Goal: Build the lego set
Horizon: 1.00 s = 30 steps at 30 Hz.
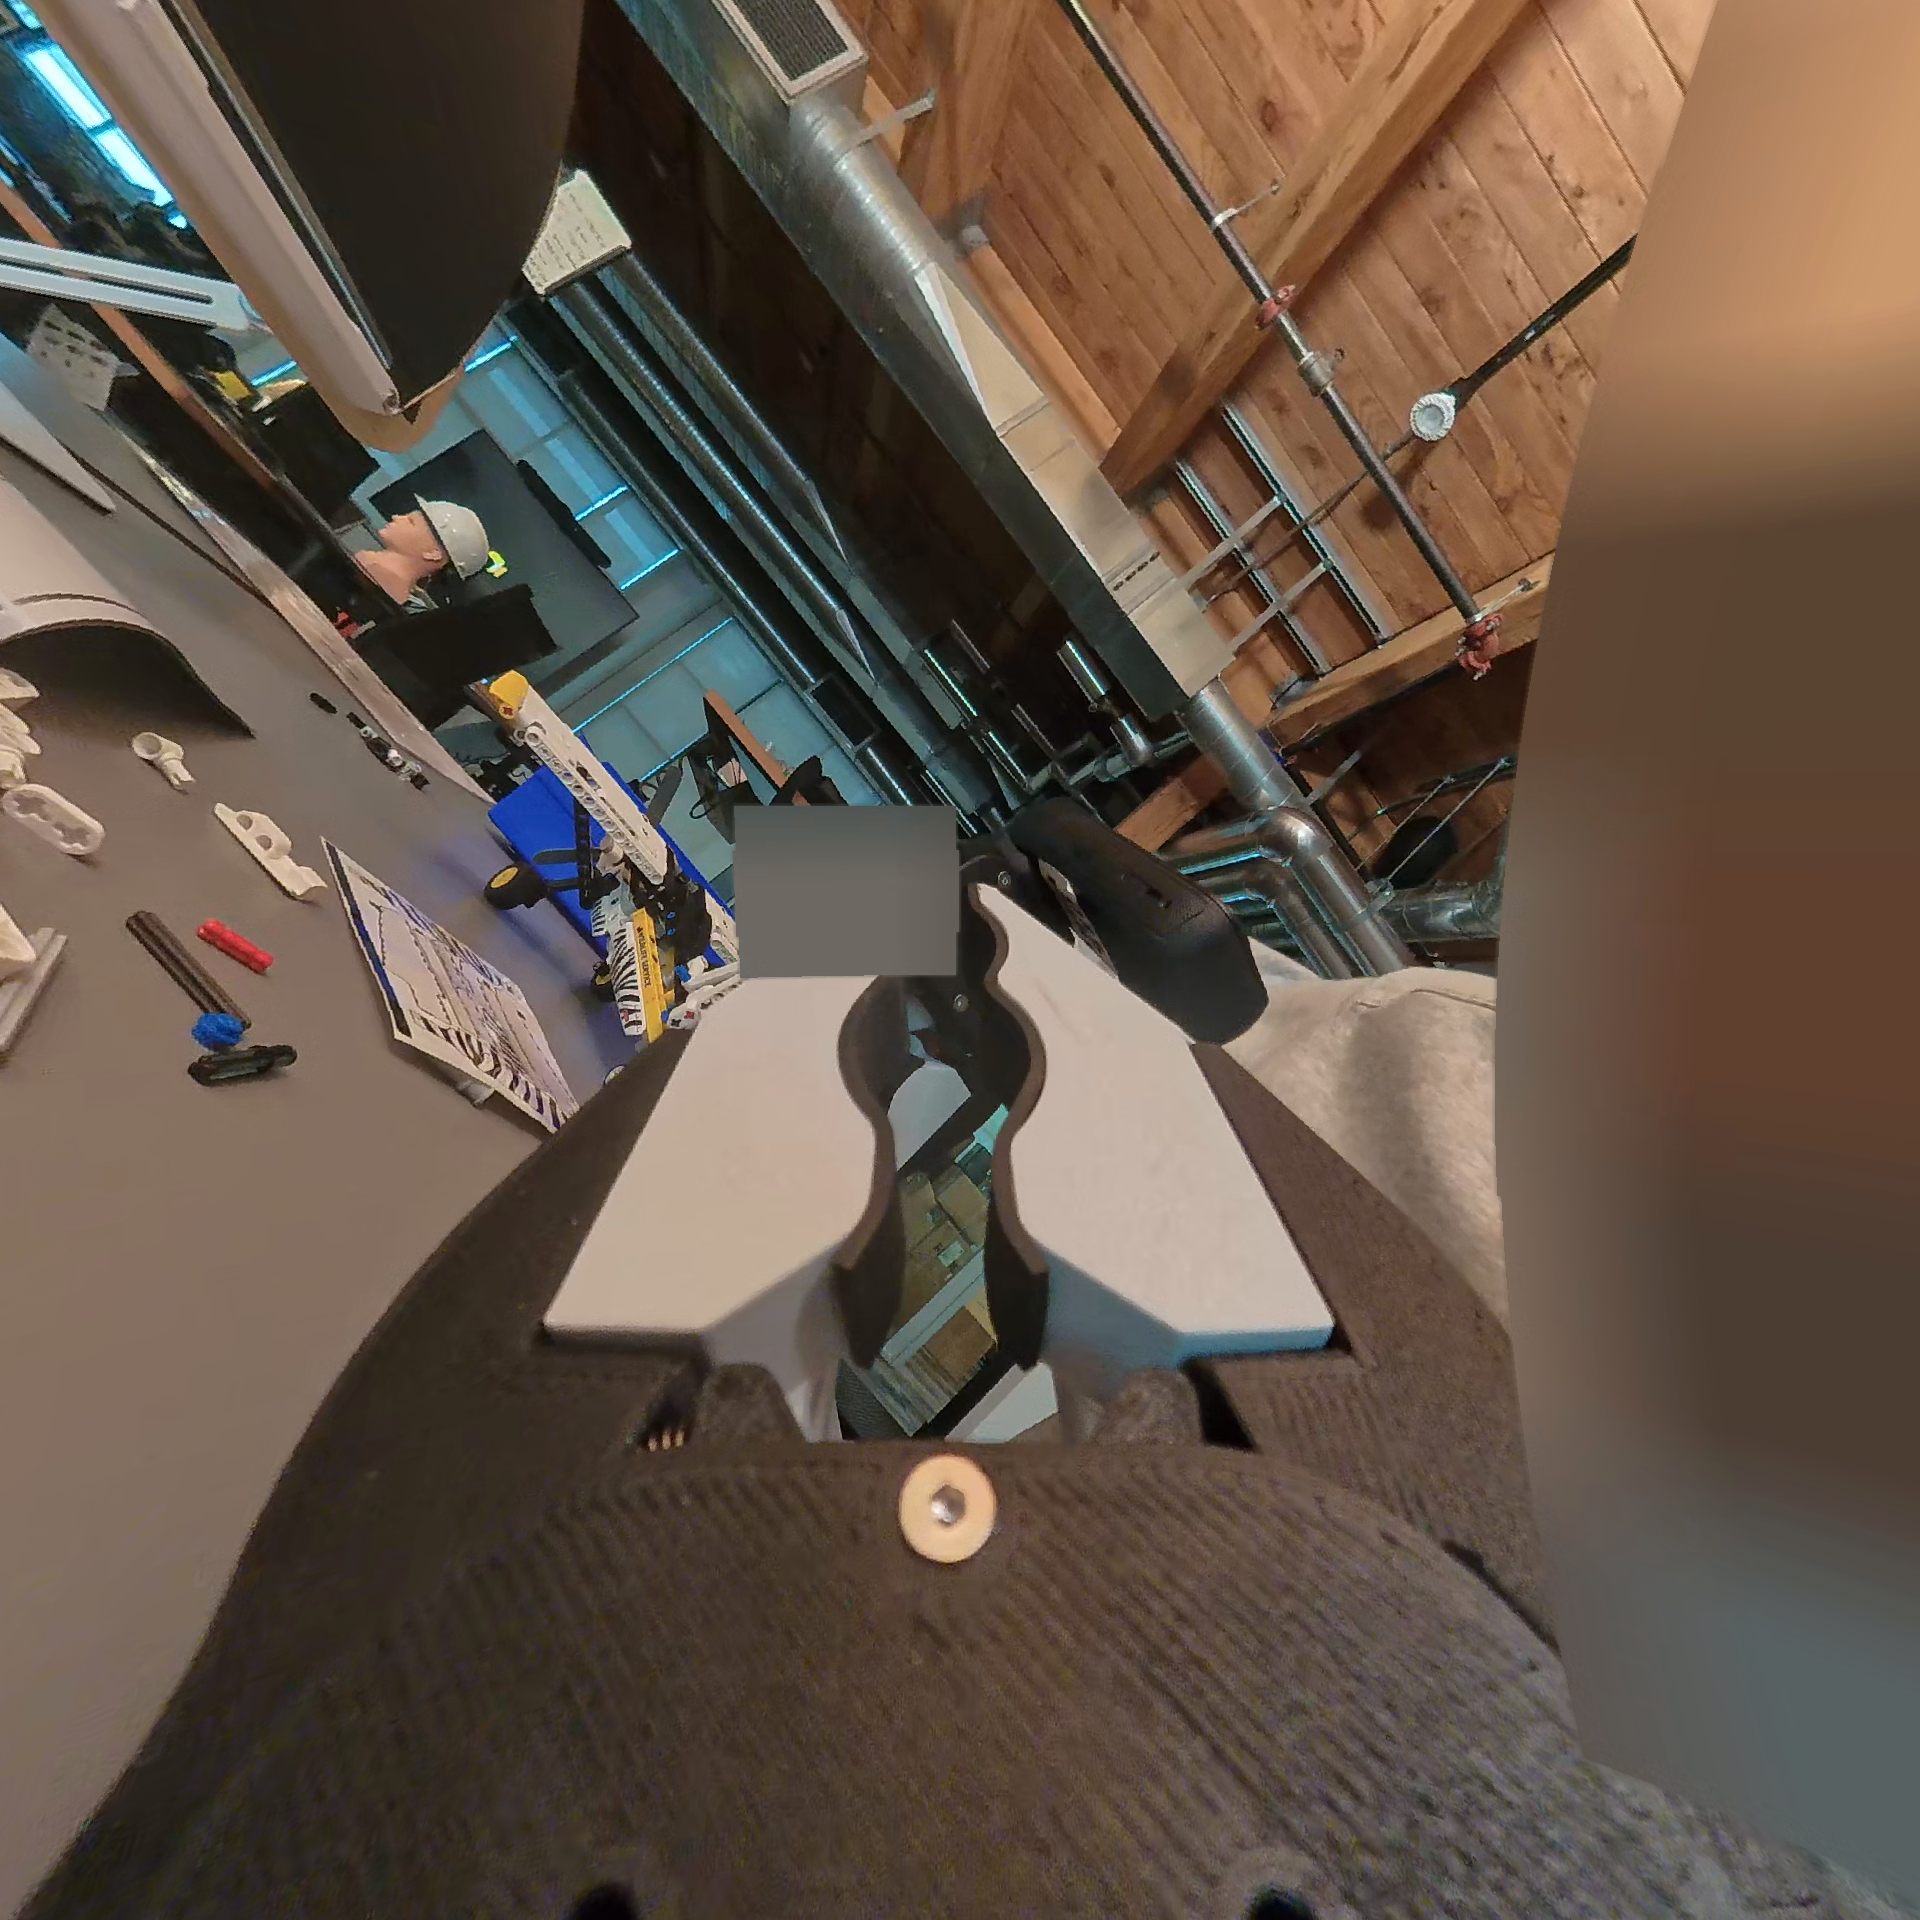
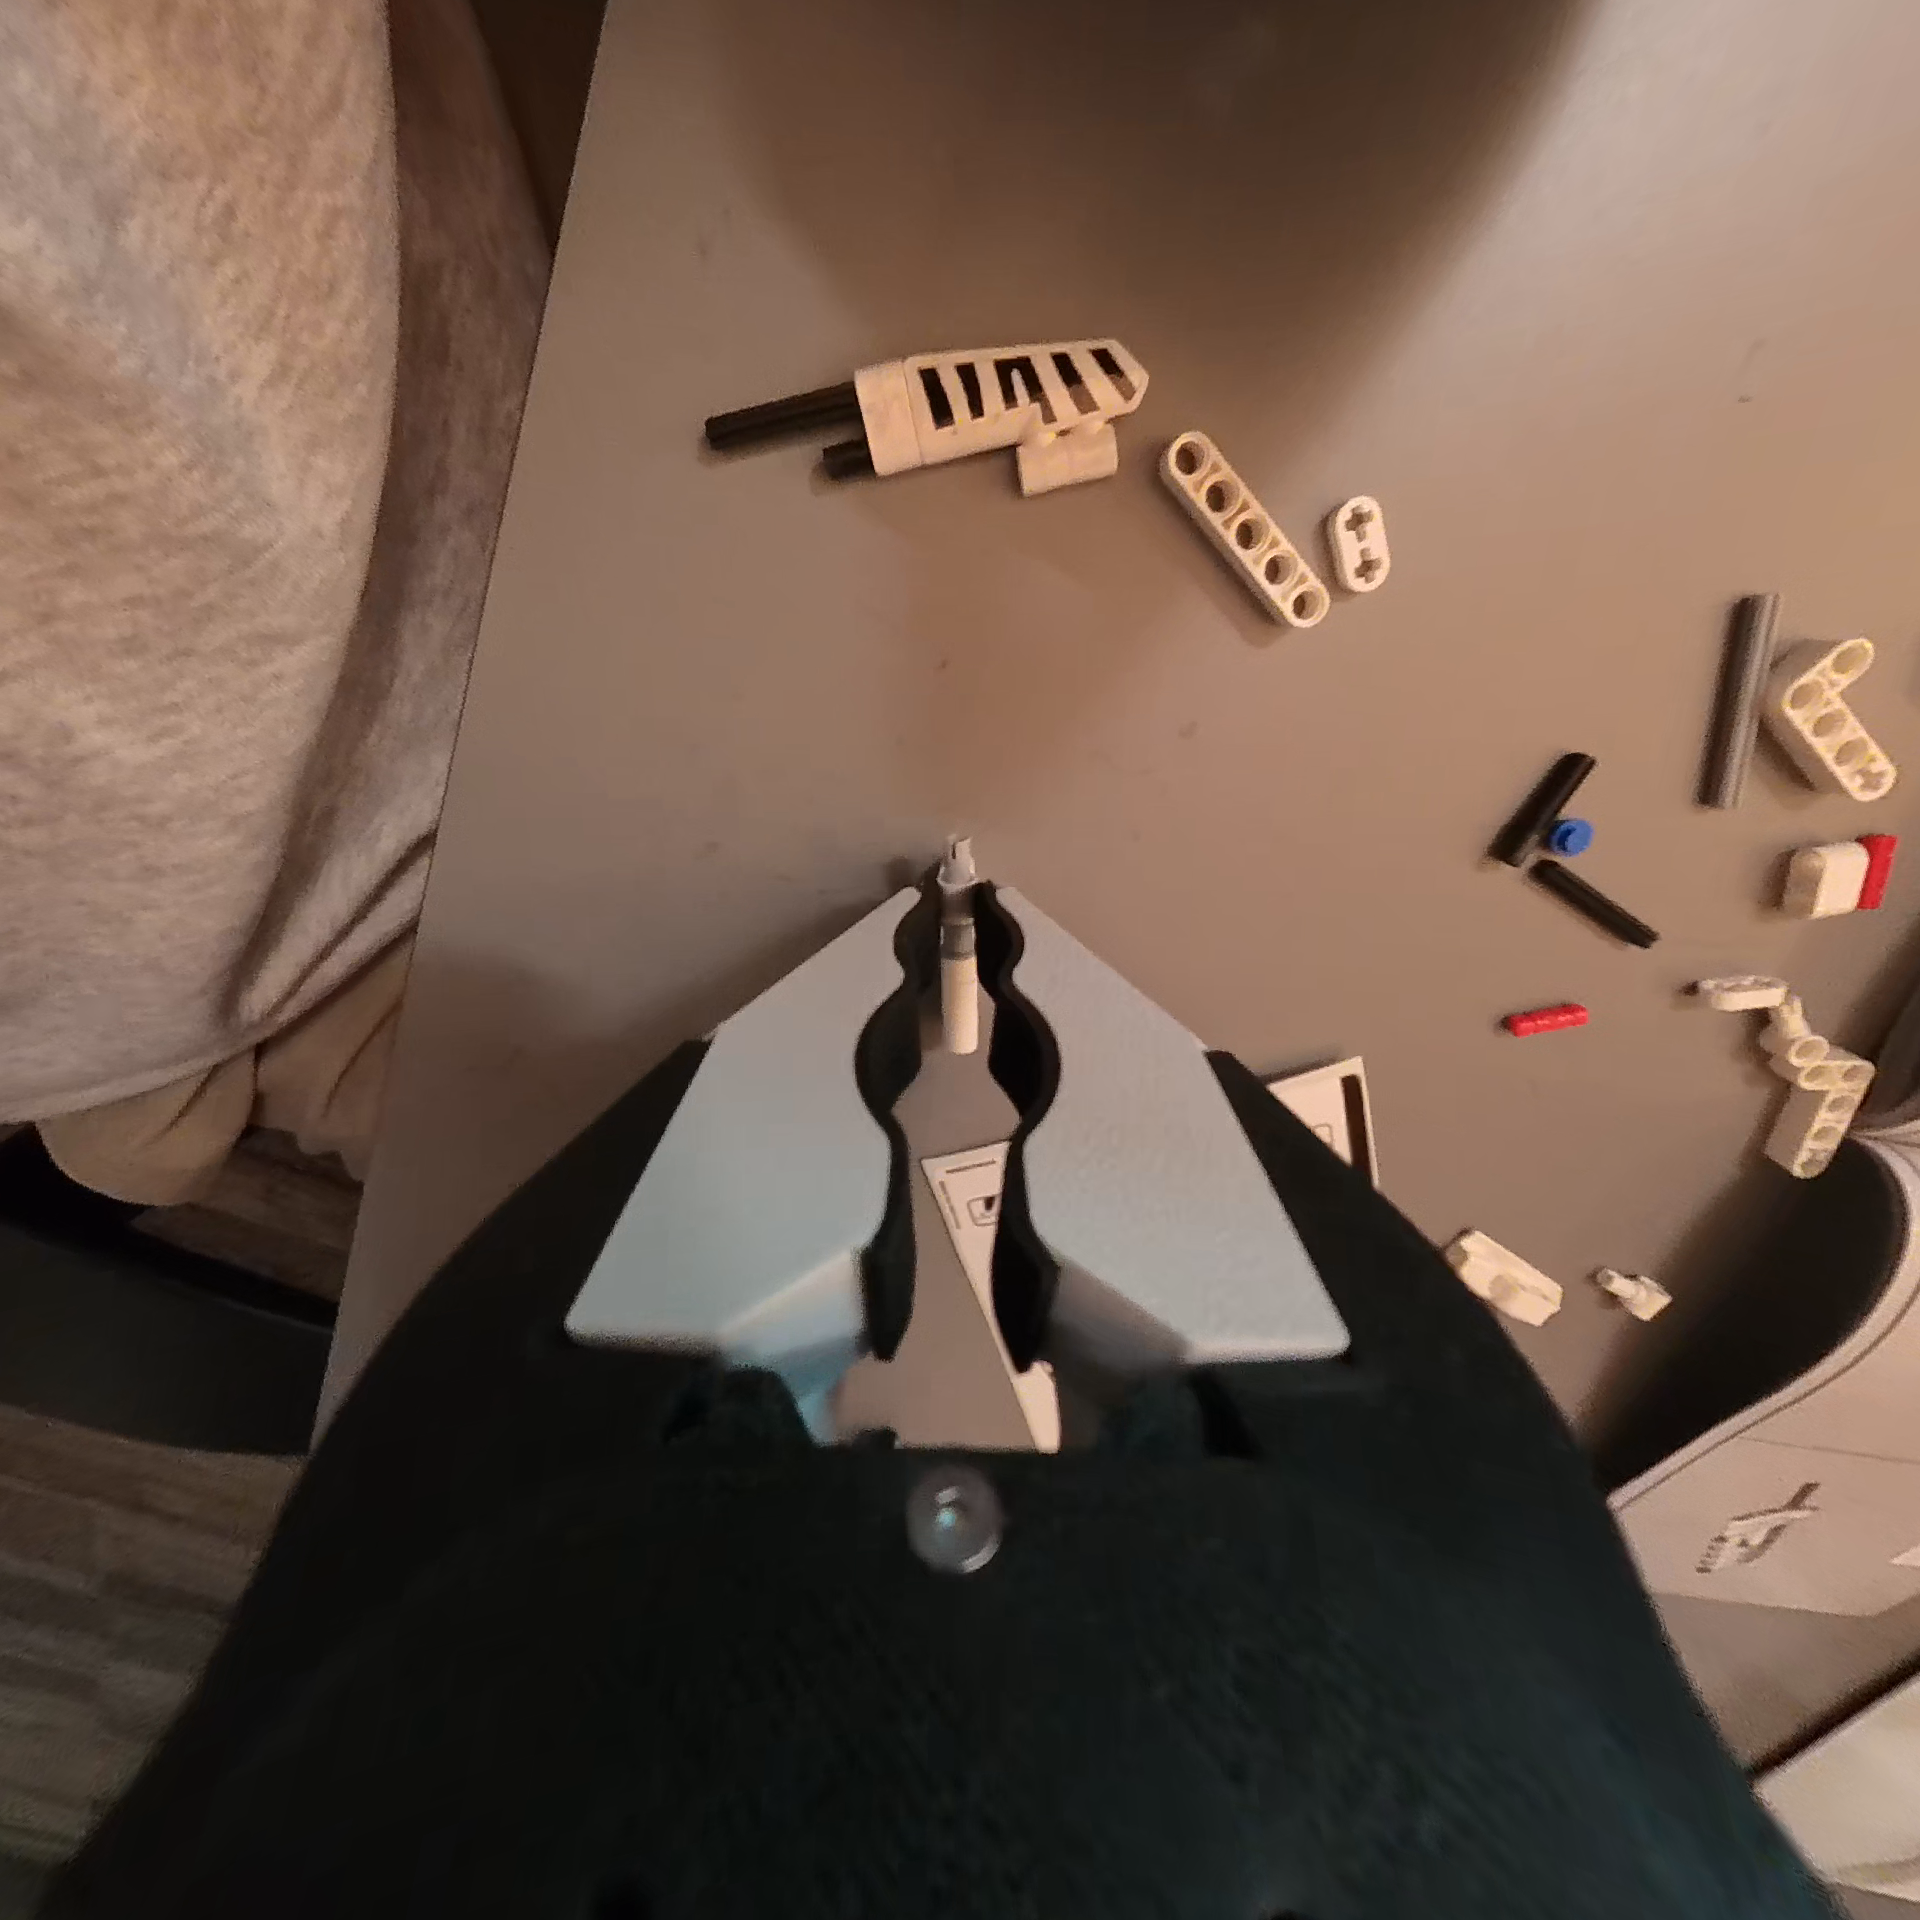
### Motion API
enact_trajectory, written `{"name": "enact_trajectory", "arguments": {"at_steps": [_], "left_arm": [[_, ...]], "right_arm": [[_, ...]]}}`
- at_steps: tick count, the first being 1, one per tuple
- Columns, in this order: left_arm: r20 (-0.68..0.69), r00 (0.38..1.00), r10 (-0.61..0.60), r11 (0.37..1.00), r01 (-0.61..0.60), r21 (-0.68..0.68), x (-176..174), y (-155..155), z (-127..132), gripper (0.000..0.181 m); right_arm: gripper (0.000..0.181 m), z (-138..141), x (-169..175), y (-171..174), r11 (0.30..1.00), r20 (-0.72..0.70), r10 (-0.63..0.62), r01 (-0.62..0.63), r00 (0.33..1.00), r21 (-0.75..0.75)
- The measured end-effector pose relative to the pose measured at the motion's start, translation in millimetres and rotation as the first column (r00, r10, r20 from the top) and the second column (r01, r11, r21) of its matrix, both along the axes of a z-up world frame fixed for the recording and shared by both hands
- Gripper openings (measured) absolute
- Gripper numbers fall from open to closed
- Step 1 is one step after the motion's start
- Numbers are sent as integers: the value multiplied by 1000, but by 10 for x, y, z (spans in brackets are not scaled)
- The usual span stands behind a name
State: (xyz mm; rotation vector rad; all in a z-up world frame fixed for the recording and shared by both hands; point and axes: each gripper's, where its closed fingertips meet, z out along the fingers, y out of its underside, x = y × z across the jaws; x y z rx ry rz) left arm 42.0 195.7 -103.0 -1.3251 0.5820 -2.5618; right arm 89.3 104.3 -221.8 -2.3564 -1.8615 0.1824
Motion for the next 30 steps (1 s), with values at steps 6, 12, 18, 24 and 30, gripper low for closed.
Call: {"name": "enact_trajectory", "arguments": {"at_steps": [6,12,18,24,30], "left_arm": [[1,1000,-1,1000,1,-4,-1,4,0,3],[6,1000,-3,1000,3,-13,-5,12,3,3],[11,1000,-5,1000,5,-23,-11,19,7,3],[8,1000,-3,1000,3,-23,-9,21,4,3],[6,1000,3,1000,-2,-23,-7,27,2,3]], "right_arm": [[6,-5,4,-1,1000,35,21,-20,999,-21],[5,-10,9,1,996,94,-63,69,994,-61],[5,-12,11,11,979,111,-163,175,980,-101],[5,-16,9,15,944,135,-285,302,949,-131],[5,-19,10,15,925,196,-322,352,926,-145]]}}
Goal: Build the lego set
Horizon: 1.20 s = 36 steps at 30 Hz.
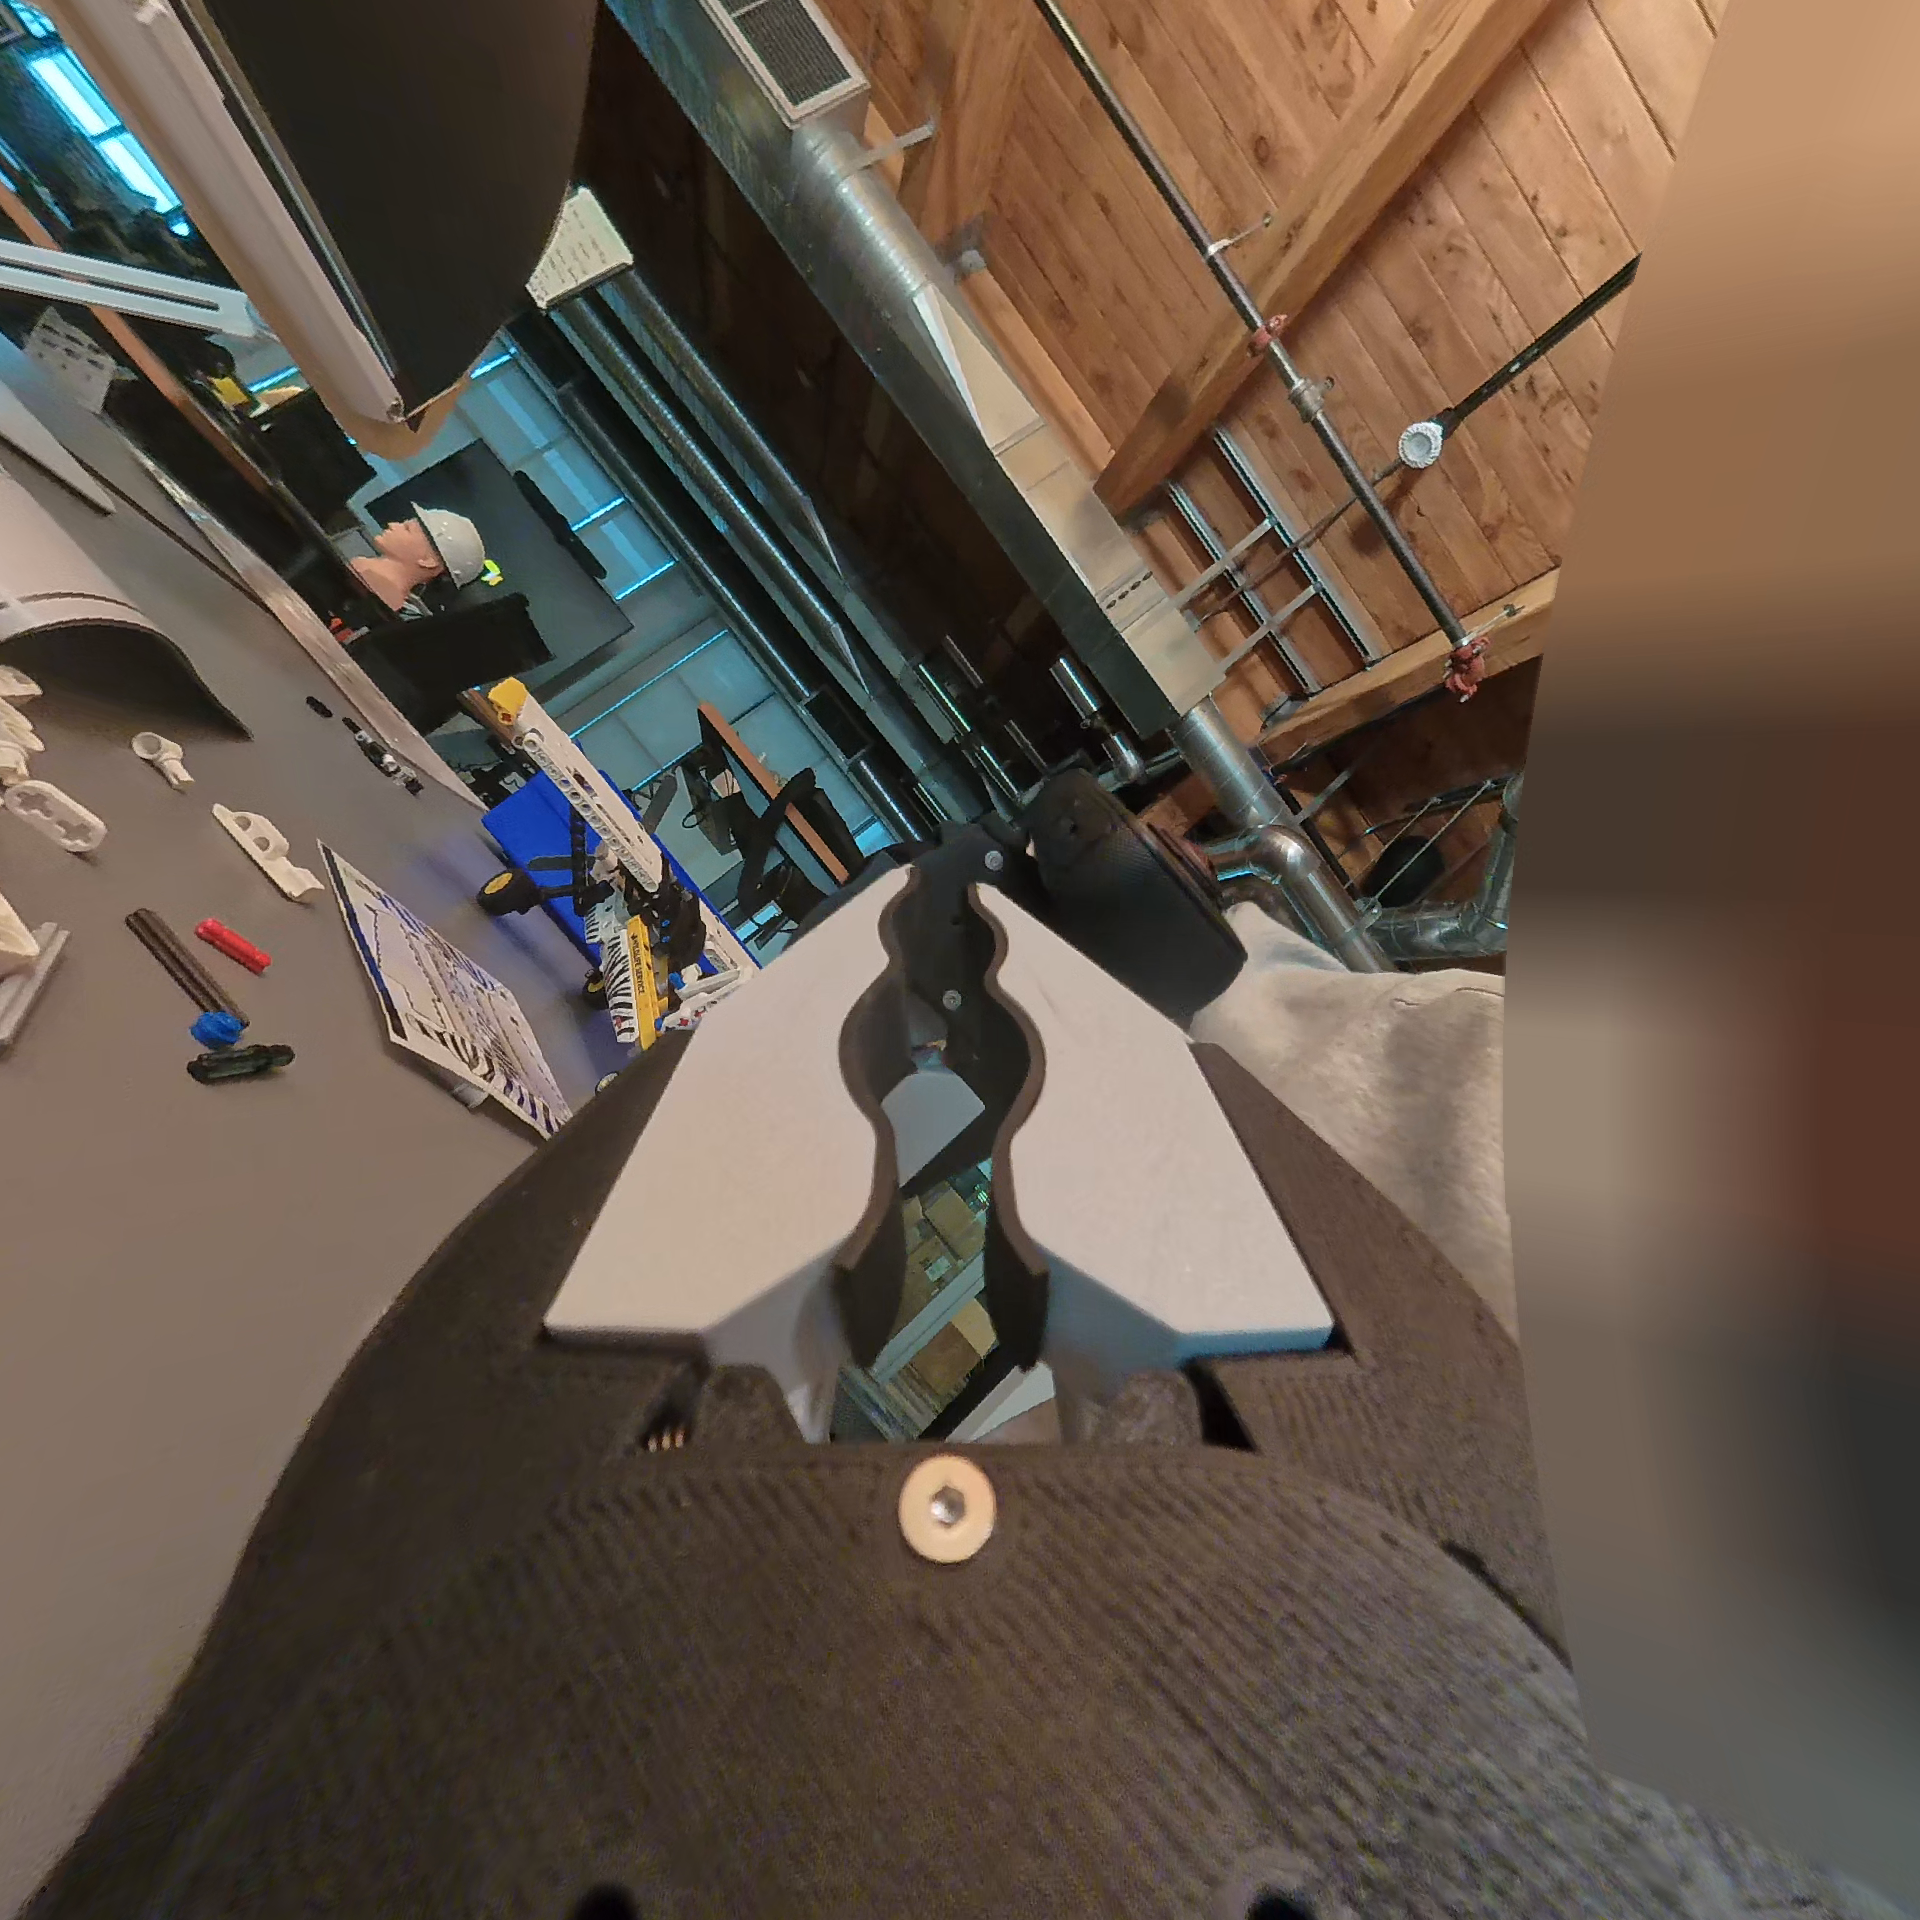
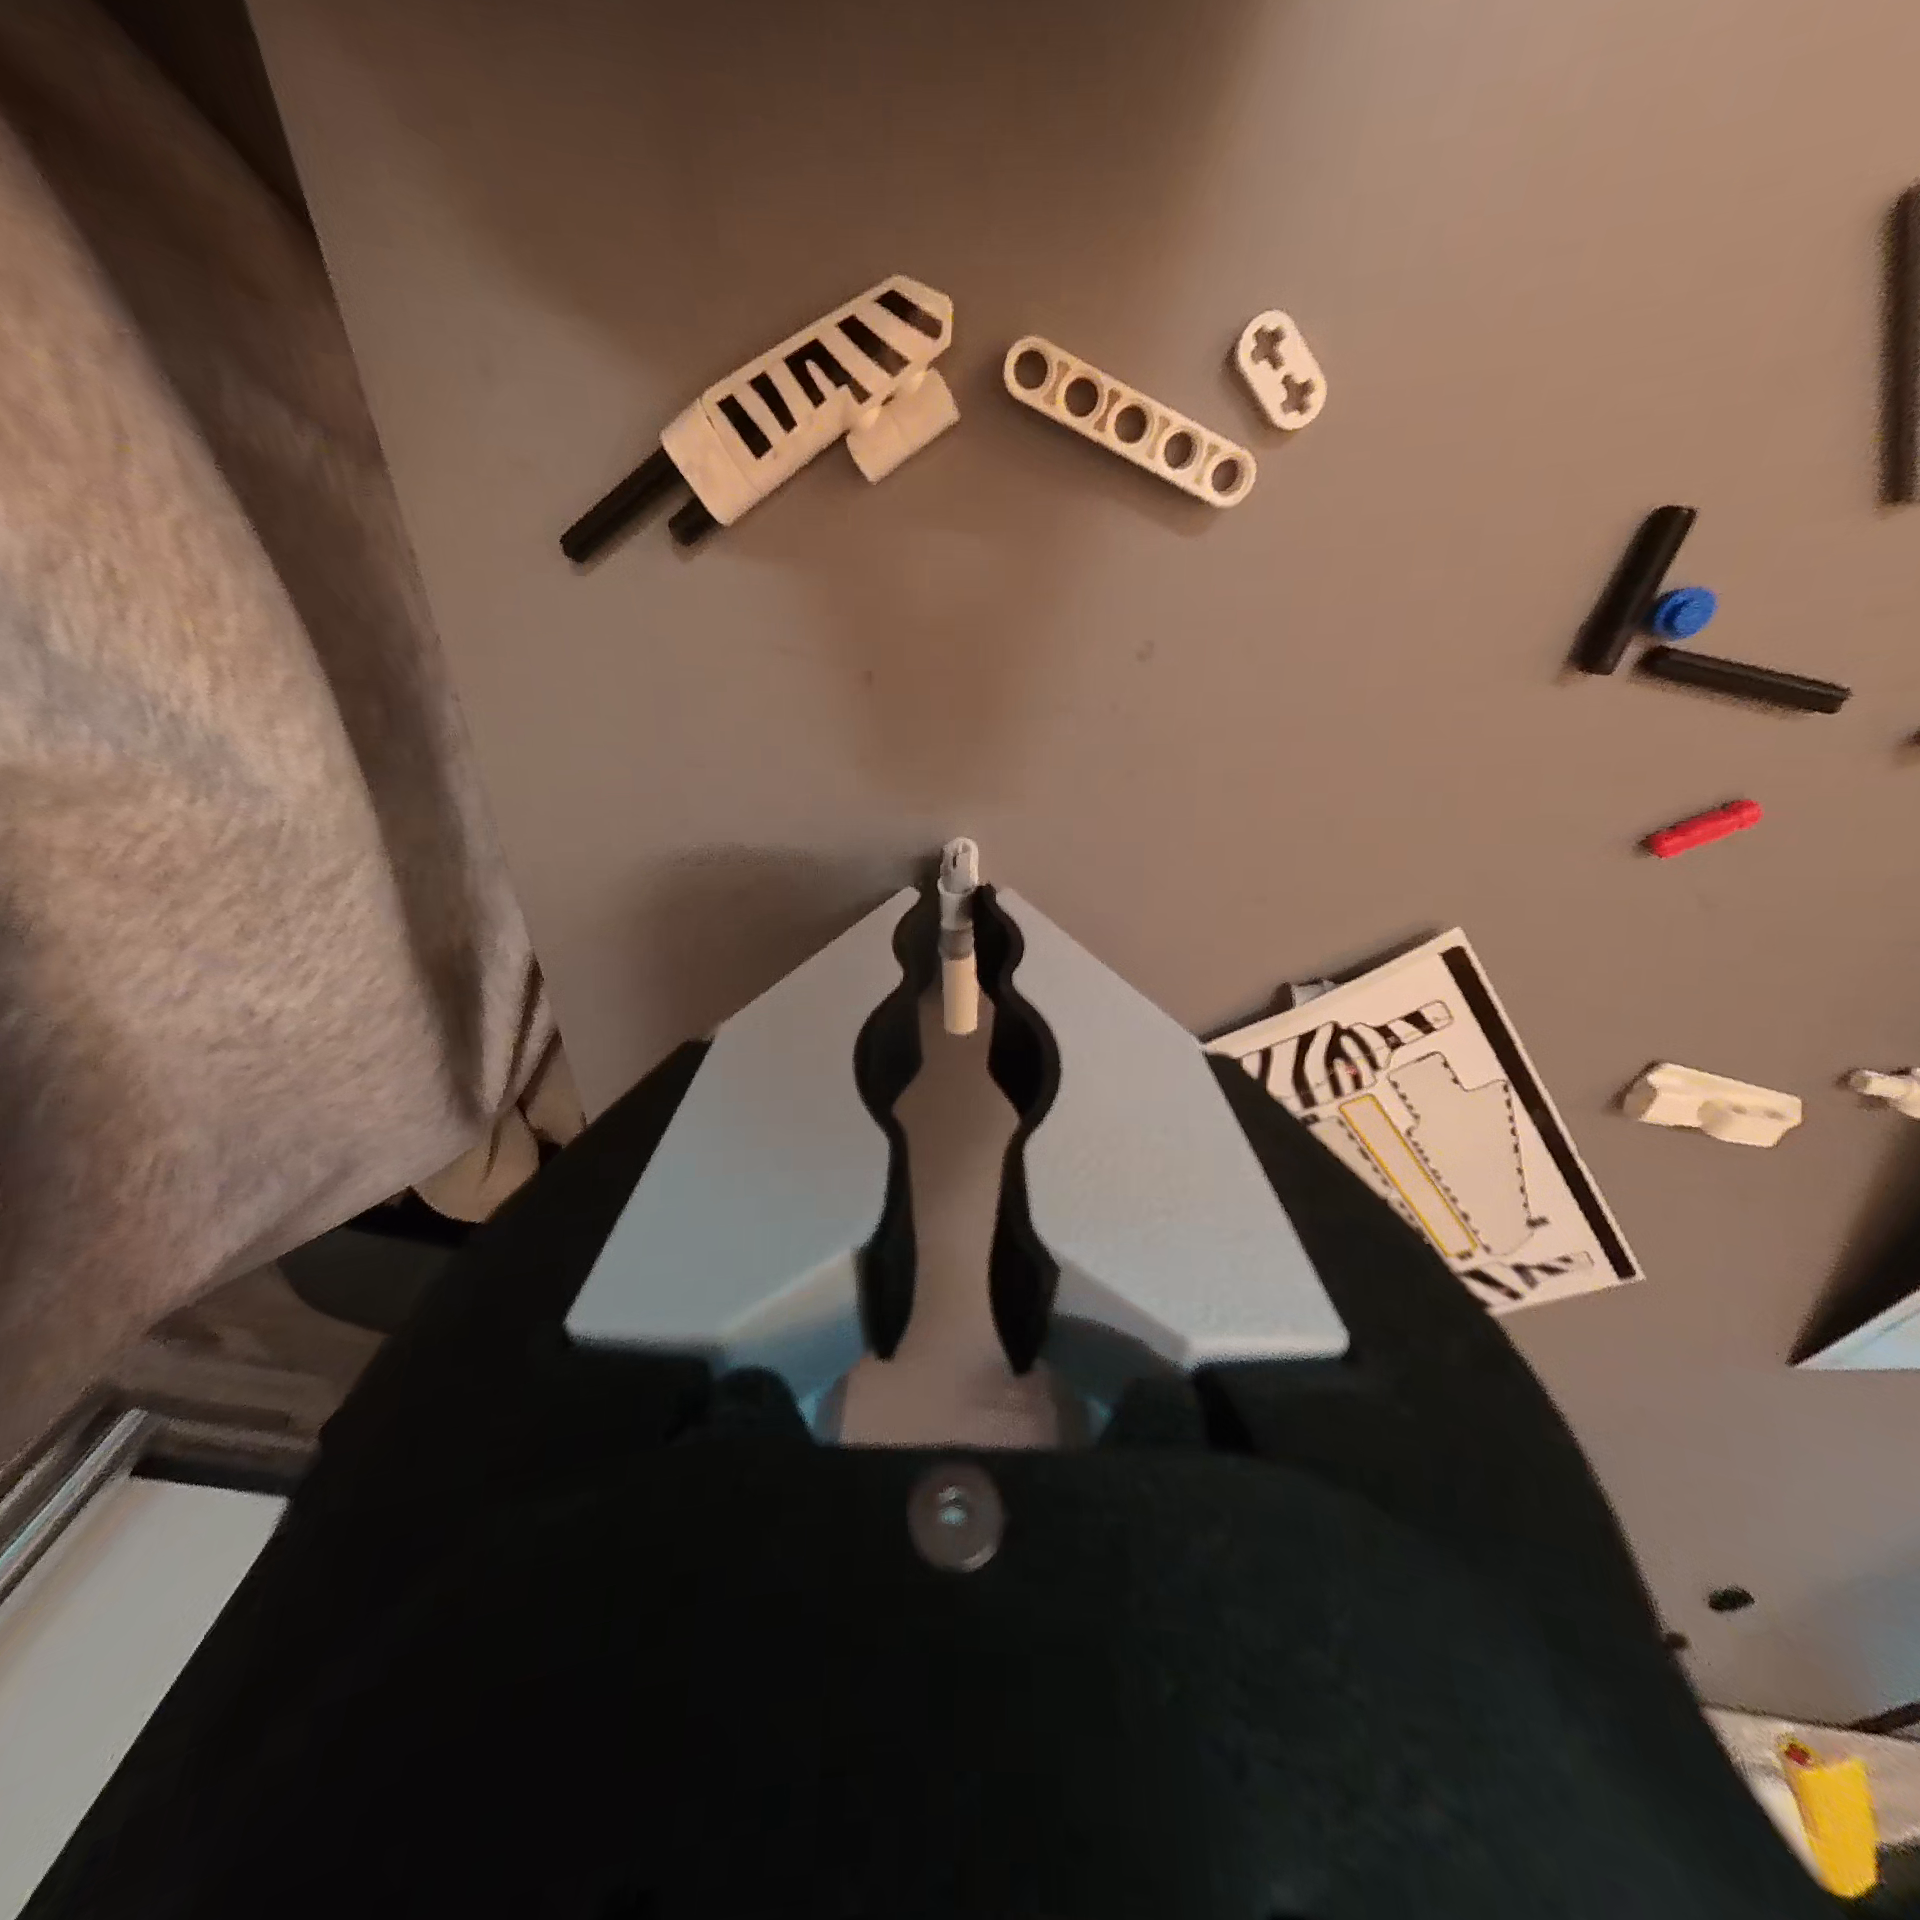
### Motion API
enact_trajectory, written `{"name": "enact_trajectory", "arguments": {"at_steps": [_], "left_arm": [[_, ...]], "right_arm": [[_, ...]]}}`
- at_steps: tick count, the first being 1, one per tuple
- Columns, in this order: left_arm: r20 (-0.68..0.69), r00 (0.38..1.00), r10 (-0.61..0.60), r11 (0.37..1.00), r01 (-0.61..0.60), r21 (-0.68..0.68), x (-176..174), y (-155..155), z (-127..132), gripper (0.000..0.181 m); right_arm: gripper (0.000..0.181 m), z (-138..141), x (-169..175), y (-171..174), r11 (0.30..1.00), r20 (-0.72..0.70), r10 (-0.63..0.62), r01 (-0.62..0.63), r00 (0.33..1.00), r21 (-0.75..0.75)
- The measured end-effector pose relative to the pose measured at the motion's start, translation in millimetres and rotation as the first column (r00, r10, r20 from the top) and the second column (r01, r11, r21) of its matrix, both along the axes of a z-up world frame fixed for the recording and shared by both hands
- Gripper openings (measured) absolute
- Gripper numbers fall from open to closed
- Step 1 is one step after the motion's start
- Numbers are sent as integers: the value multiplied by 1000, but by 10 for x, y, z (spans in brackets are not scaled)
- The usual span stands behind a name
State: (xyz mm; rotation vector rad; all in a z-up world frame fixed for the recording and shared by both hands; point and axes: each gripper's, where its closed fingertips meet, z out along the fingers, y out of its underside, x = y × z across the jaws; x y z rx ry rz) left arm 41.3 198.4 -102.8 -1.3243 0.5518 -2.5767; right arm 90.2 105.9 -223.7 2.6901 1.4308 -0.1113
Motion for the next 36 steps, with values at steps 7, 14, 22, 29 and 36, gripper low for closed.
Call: {"name": "enact_trajectory", "arguments": {"at_steps": [7,14,22,29,36], "left_arm": [[3,1000,5,1000,-5,-2,-10,6,4,3],[3,1000,3,1000,-3,-9,-8,11,2,3],[3,1000,2,1000,-2,-16,-5,18,-2,3],[5,1000,0,1000,0,-23,-8,21,-1,3],[7,1000,-1,1000,1,-28,-9,24,-3,3]], "right_arm": [[5,8,54,28,999,78,41,-43,996,18],[5,114,64,79,999,62,-22,20,998,33],[5,30,60,31,997,47,-73,73,996,-9],[5,2,48,28,998,75,-61,62,995,-18],[6,0,49,30,997,95,-70,72,993,-16]]}}
